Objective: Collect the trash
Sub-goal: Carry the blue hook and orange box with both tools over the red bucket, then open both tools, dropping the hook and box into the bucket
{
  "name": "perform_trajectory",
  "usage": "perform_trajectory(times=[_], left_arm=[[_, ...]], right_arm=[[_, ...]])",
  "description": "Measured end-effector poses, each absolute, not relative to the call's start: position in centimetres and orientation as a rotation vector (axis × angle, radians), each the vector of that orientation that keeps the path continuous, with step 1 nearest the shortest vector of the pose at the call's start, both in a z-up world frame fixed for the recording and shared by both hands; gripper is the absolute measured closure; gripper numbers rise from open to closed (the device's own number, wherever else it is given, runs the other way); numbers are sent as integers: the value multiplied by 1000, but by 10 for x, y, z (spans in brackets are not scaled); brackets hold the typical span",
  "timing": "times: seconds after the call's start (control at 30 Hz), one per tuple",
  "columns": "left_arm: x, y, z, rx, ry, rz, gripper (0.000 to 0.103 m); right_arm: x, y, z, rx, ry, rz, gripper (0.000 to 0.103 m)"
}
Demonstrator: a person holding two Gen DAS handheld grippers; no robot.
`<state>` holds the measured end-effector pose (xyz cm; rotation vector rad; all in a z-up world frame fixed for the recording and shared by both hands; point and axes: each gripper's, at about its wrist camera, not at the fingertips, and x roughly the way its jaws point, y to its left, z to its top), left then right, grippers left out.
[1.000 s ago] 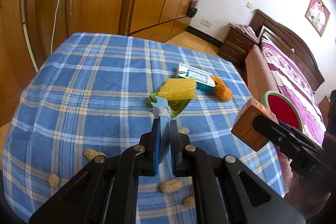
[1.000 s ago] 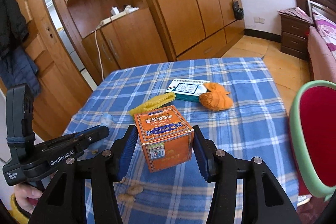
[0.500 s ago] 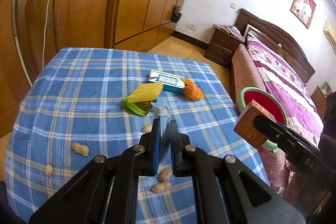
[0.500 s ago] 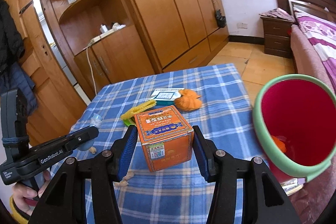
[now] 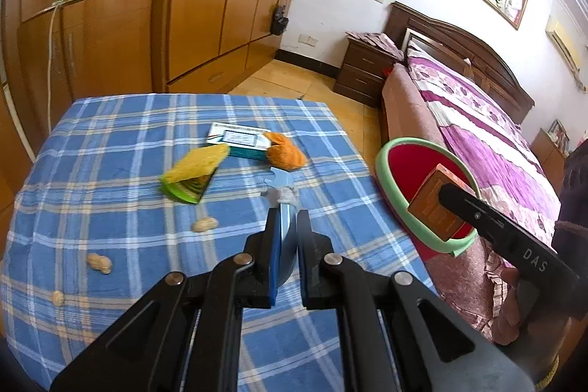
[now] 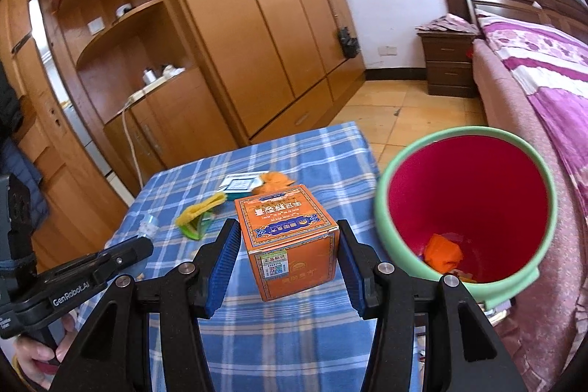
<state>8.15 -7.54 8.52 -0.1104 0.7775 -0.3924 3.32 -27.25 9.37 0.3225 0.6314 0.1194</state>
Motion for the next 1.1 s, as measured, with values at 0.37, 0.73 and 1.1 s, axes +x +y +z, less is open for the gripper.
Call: perform_trajectory(times=[0.37,0.73,1.1], left_arm=[[91,-136,83,-59,798,-512,96],[111,-222,80,41,811,-660,96],[128,-296,53,97,870,-753,96]], right_arm=[[25,-327,83,391,629,2,49],[24,-398,67,454,634,-137,49],[31,-450,49,503,654,-213,49]])
